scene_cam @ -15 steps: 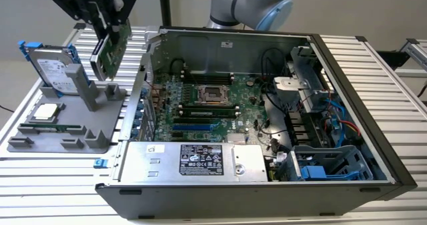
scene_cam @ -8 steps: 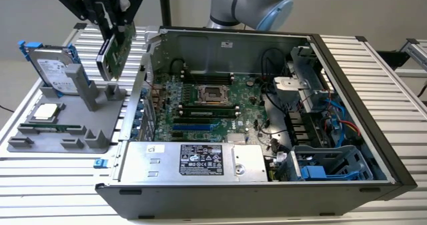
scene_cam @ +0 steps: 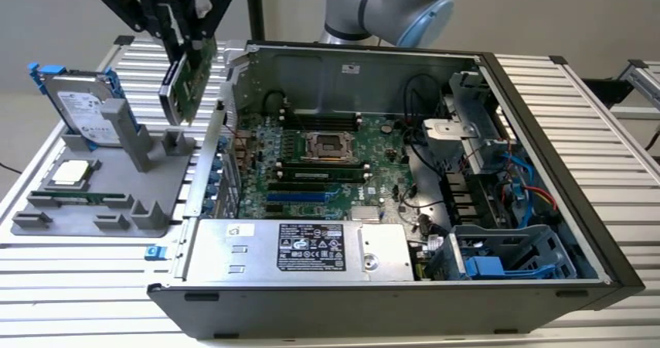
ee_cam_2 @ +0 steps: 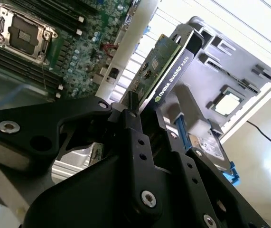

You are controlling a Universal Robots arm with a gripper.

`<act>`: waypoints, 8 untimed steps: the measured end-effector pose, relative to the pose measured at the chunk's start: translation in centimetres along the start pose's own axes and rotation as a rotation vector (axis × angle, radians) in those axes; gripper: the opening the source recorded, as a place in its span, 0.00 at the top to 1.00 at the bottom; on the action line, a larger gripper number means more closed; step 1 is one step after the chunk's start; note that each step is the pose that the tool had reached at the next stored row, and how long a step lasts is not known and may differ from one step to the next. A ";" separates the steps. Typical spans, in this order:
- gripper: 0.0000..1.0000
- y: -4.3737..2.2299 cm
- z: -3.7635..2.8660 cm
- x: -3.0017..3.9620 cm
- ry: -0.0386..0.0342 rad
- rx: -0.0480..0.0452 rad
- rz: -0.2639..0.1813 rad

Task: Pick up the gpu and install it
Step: 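Pick up the gpu and move the gpu toward the slot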

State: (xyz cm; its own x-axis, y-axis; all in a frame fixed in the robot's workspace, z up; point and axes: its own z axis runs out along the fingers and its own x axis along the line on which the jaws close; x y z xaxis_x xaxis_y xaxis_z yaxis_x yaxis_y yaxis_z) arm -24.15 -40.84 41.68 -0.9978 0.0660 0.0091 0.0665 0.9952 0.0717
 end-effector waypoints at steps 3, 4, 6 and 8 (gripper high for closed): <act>1.00 0.02 0.00 -0.33 0.0000 0.0000 0.000; 1.00 0.03 0.00 -0.44 0.0000 0.0001 0.000; 1.00 0.04 -0.01 -0.65 0.0000 0.0001 0.000; 1.00 0.06 0.00 -0.86 0.0000 0.0000 0.000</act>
State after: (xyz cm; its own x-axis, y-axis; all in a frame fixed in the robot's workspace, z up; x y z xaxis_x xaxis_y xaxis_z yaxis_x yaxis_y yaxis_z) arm -23.28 -40.84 41.68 -0.9978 0.0659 0.0091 0.0664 0.9952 0.0717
